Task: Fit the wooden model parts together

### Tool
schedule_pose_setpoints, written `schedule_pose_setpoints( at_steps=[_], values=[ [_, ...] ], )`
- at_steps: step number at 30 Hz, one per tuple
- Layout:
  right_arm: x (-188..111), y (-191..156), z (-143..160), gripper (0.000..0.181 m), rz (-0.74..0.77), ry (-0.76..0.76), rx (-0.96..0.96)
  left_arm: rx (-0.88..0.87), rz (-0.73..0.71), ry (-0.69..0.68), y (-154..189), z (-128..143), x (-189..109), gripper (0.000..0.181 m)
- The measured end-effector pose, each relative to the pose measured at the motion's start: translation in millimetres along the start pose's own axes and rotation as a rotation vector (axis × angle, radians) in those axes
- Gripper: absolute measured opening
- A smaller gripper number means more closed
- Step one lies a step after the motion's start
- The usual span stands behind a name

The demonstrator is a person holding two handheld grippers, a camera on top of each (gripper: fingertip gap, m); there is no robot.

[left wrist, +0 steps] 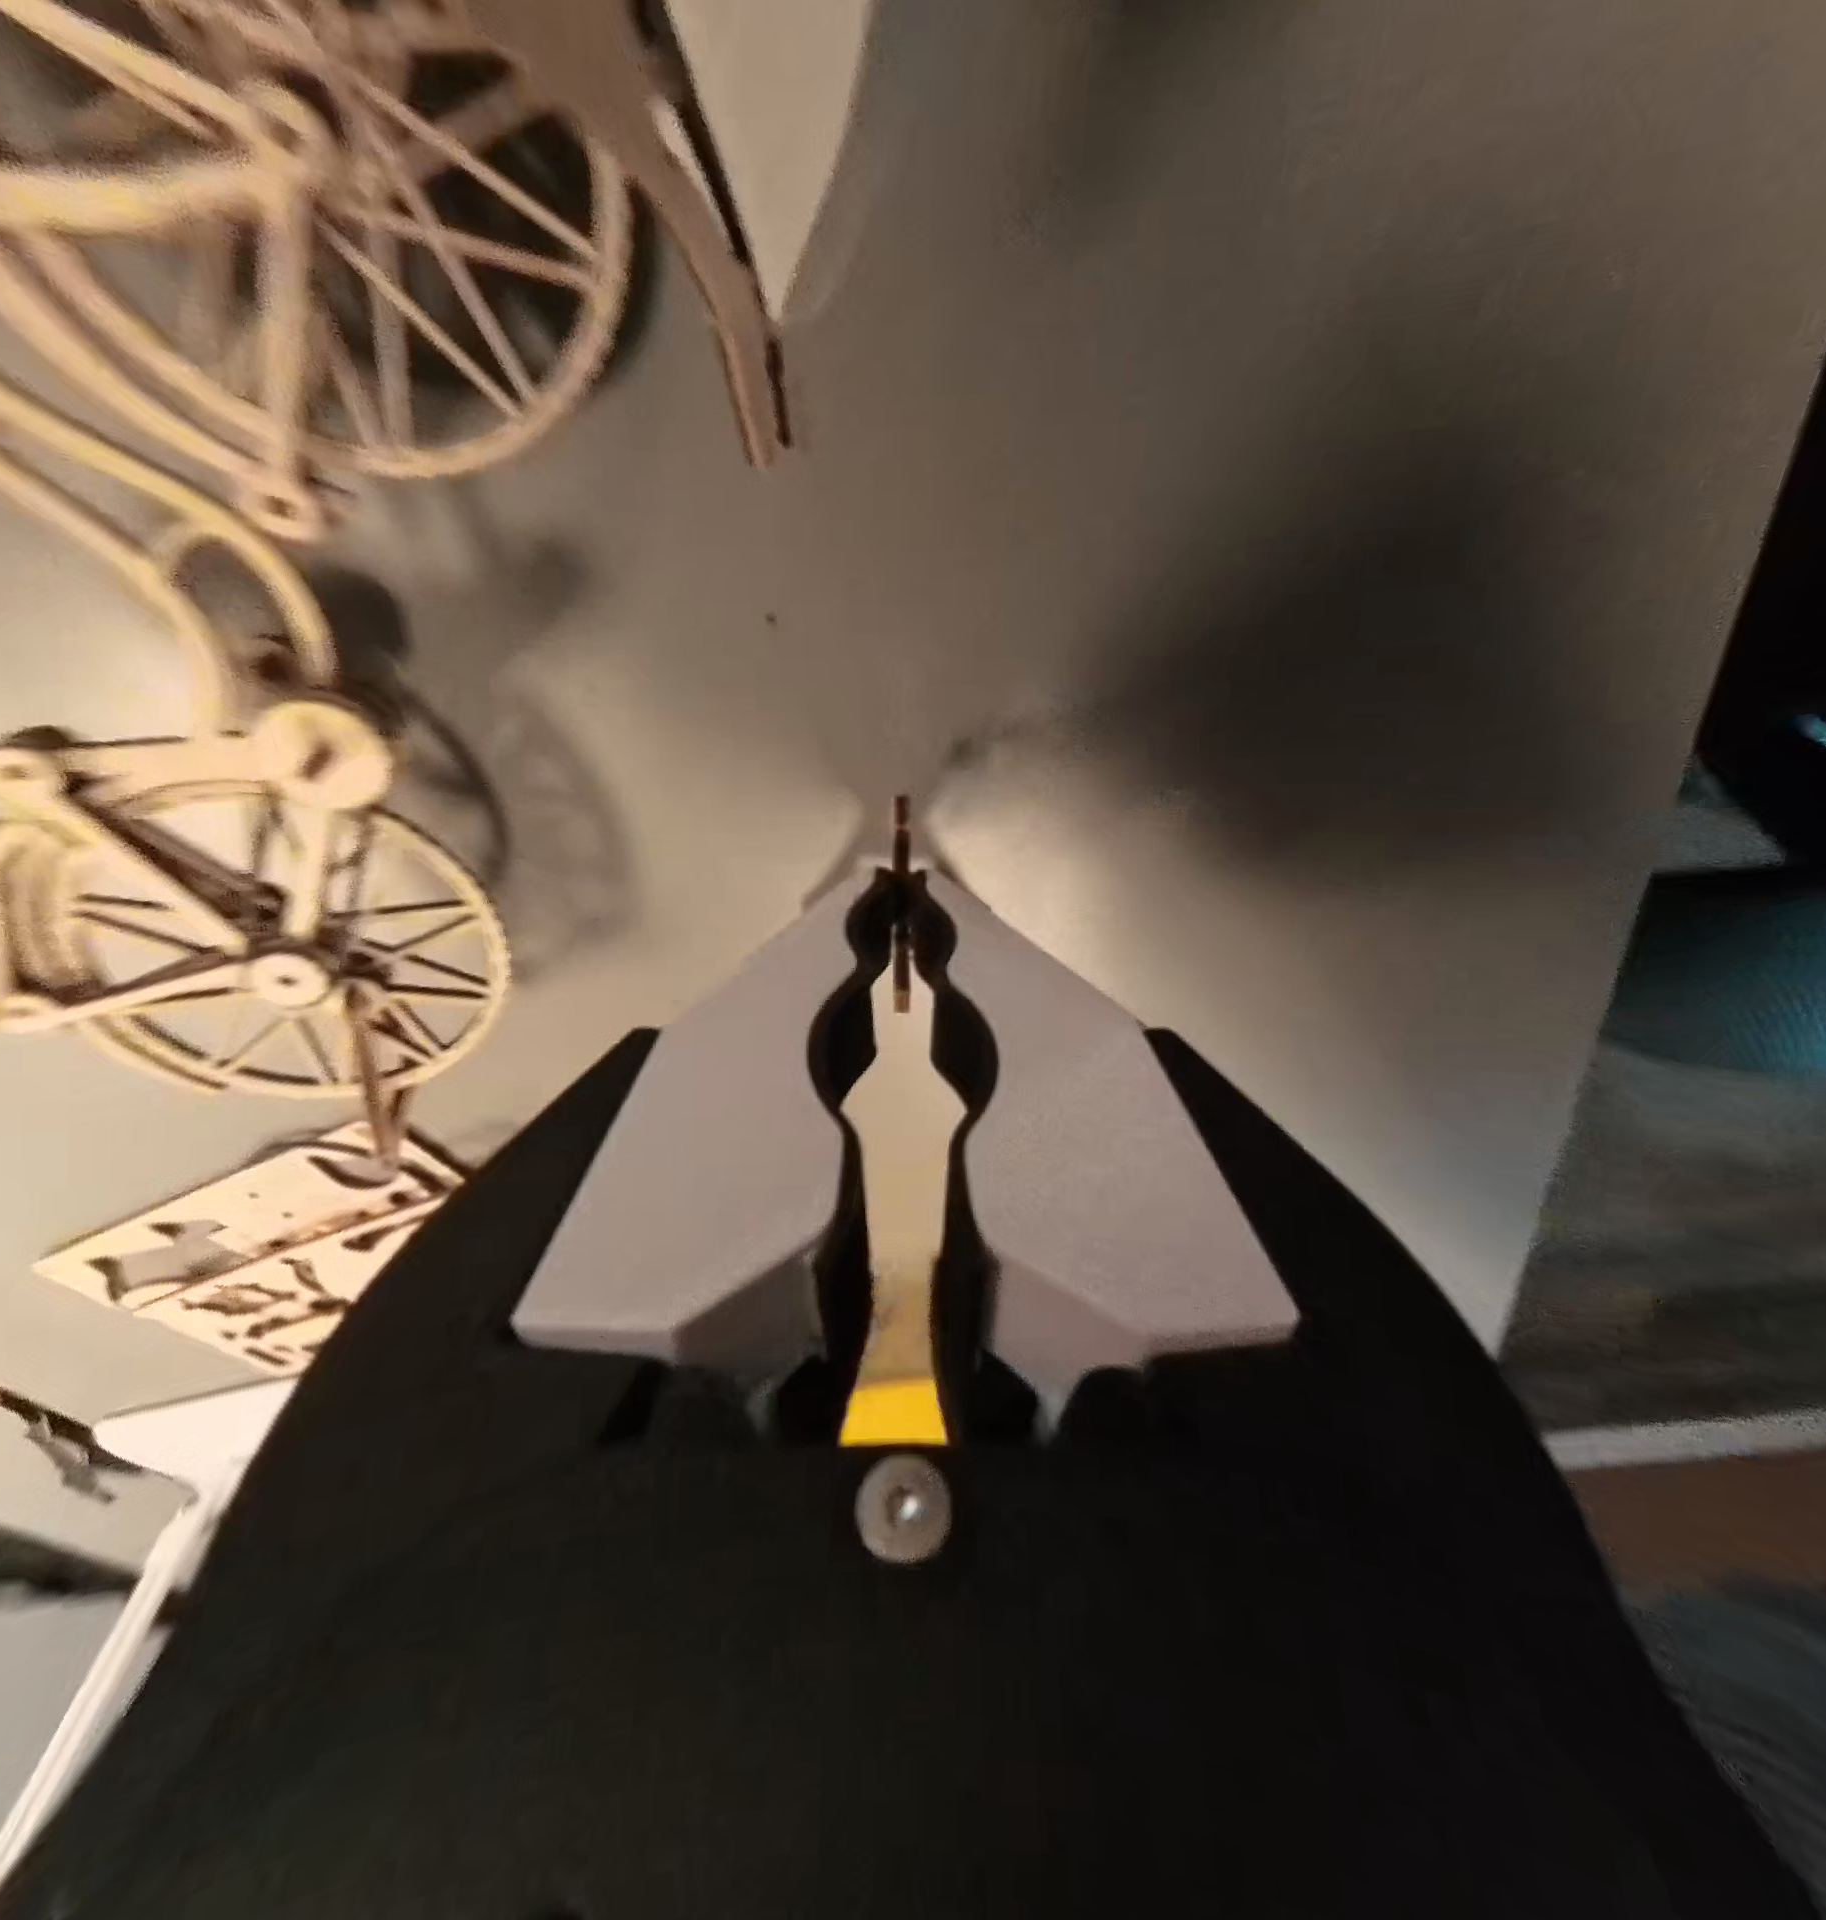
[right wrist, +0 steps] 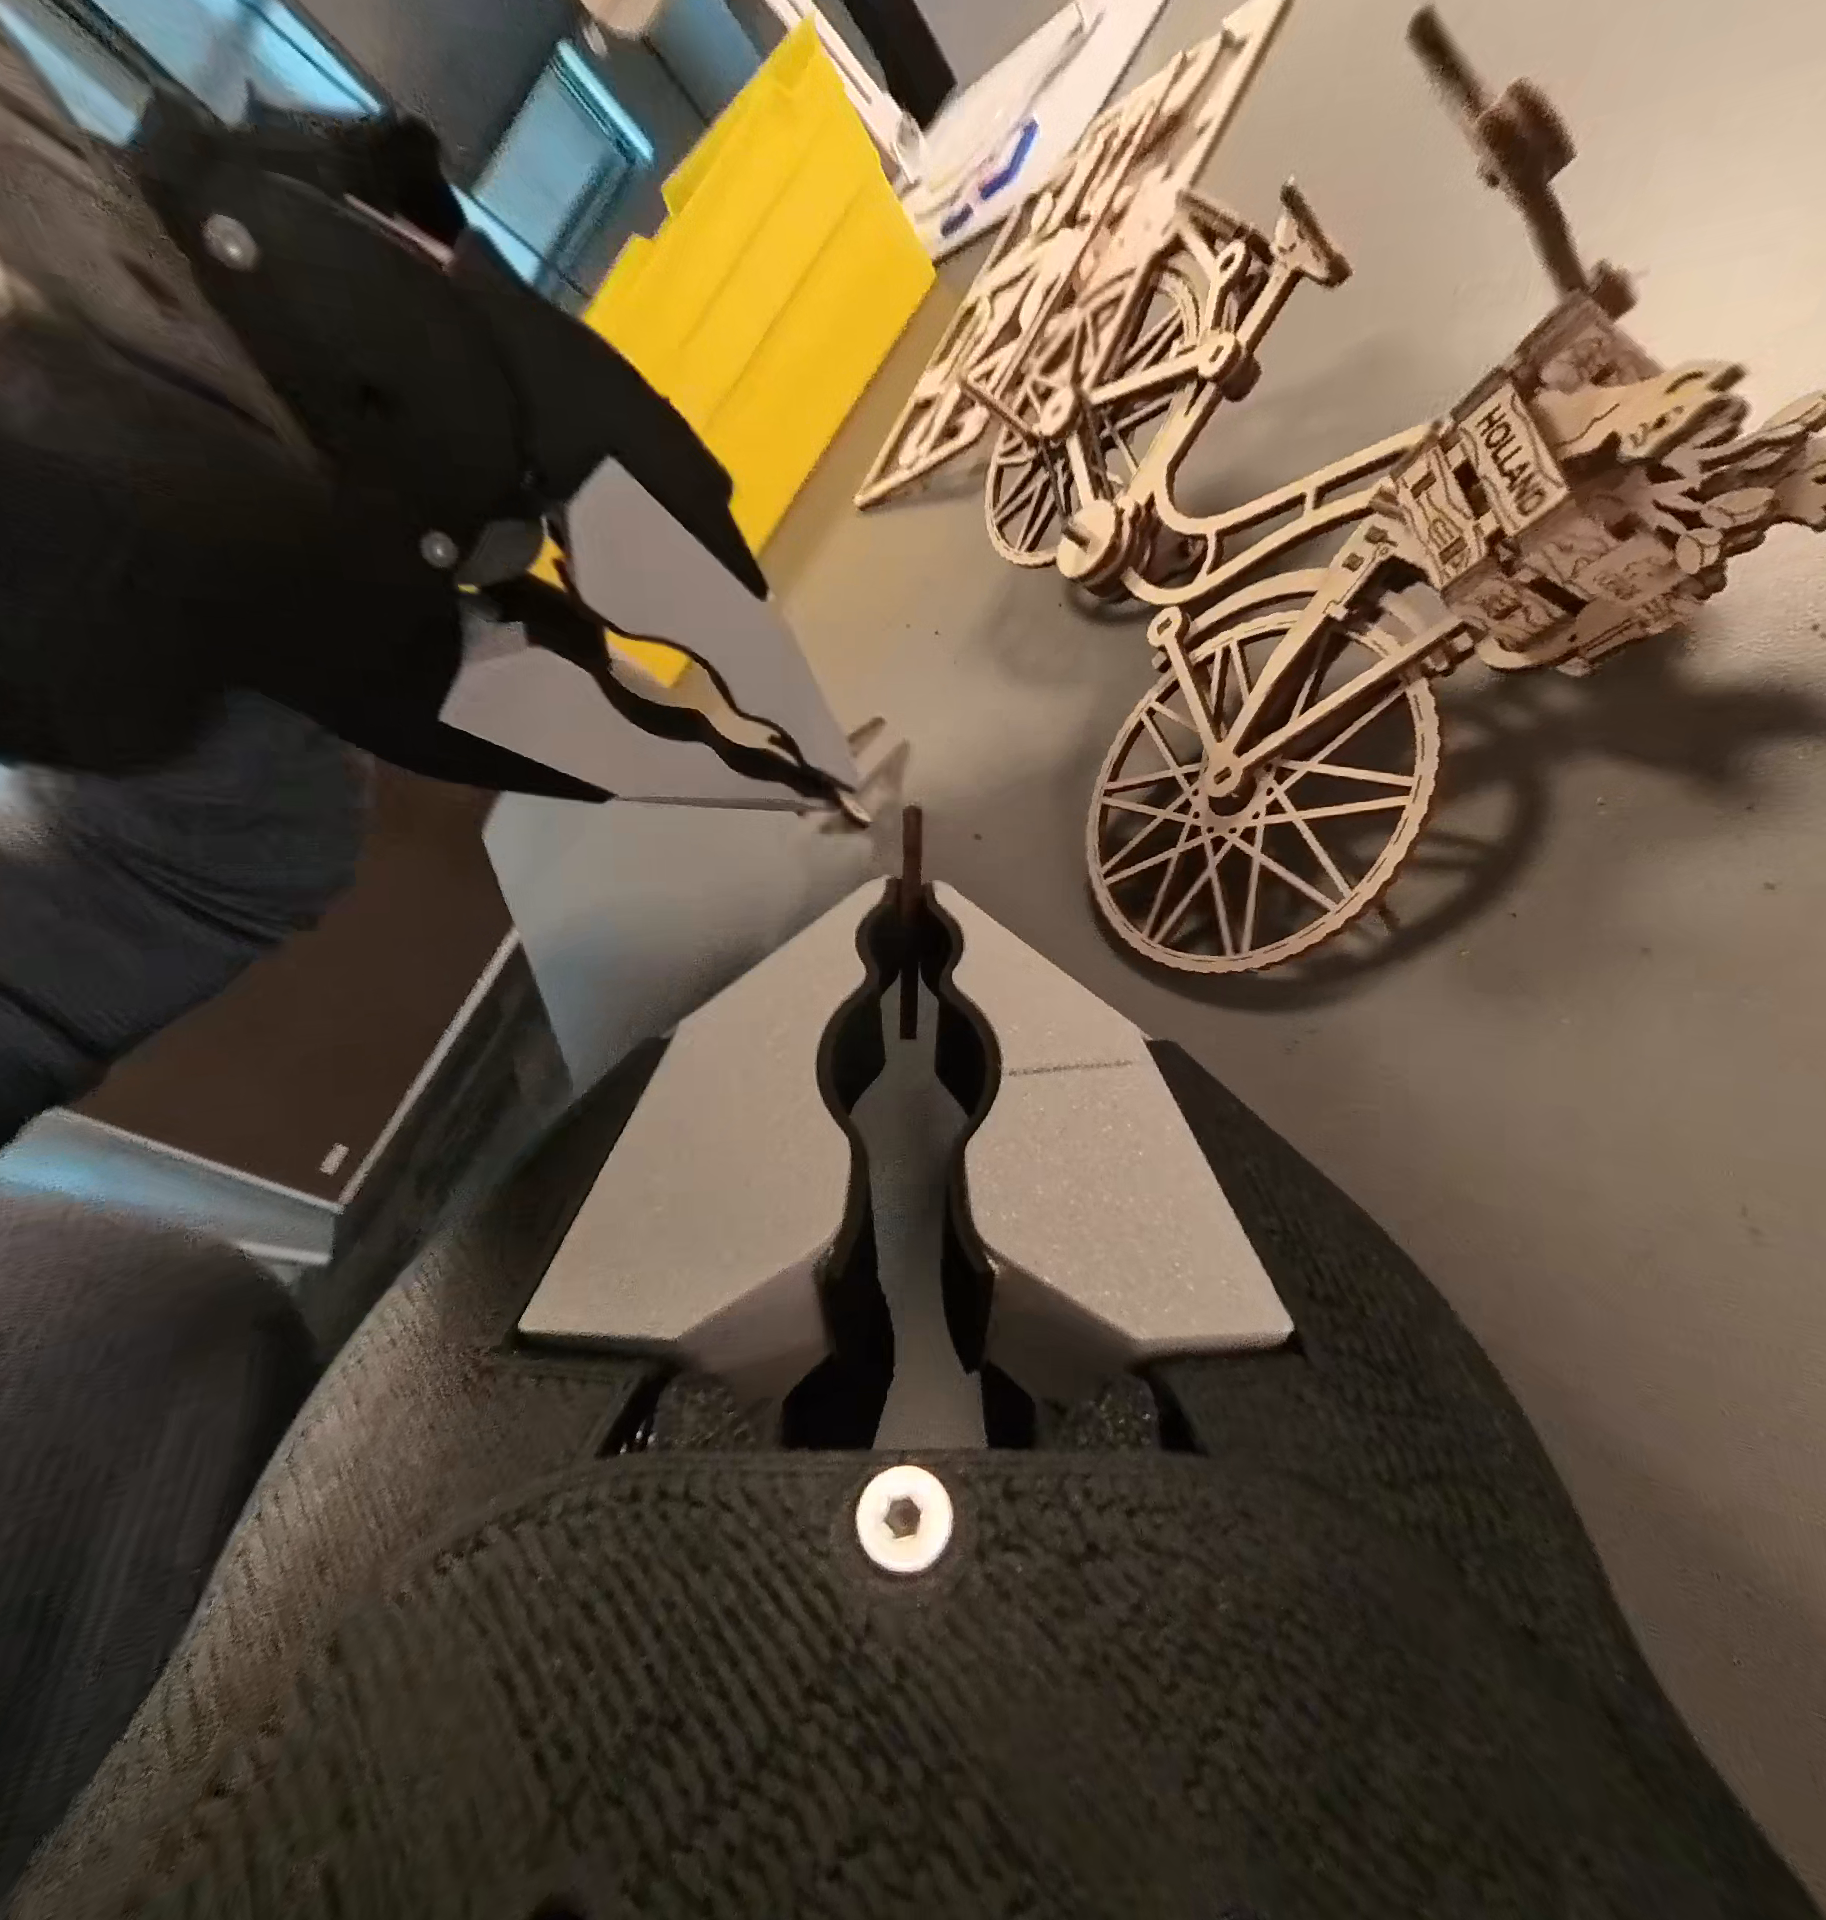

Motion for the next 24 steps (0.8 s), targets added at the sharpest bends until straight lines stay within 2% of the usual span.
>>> schedule_pose_setpoints(
  at_steps=[2, 7, 9, 11, 13, 18, 21, 24],
  values=[
    [-6.5, -3.5, -4.7, 0.000, -0.059, 0.066, 0.017, -0.037, -0.079, 0.213, -8.3, -7.6, -16.8, 0.001],
    [-28.4, -10.1, -23.0, 0.000, -0.281, 0.282, 0.113, -0.143, -0.266, 0.893, -24.3, -17.9, -66.2, 0.001],
    [-30.6, -12.3, -25.5, 0.000, -0.355, 0.302, 0.153, -0.166, -0.252, 1.113, -23.2, -18.8, -76.2, 0.001],
    [-30.1, -16.0, -27.7, 0.000, -0.425, 0.320, 0.191, -0.174, -0.231, 1.269, -22.8, -21.3, -80.1, 0.001],
    [-28.0, -17.2, -29.5, 0.000, -0.467, 0.335, 0.231, -0.163, -0.225, 1.384, -22.3, -24.4, -81.7, 0.001],
    [-25.6, -18.8, -30.8, 0.000, -0.592, 0.347, 0.341, -0.144, -0.214, 1.567, -23.1, -28.4, -77.1, 0.001],
    [-26.7, -19.5, -30.9, 0.000, -0.654, 0.351, 0.381, -0.075, -0.214, 1.559, -17.7, -32.8, -71.3, 0.001],
    [-24.5, -19.8, -29.0, 0.000, -0.657, 0.317, 0.386, -0.005, -0.309, 1.568, -15.2, -33.0, -67.1, 0.001]
  ],
)
Point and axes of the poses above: each gripper's, where its closed fingertips meet, x out along the fingers, z out of its underside, y = z × x across the jaws, the point moved 3 cm from there along -x, back along the fingers, and after that the axes turned 10 degrees about -y, right-handed, at the moved point
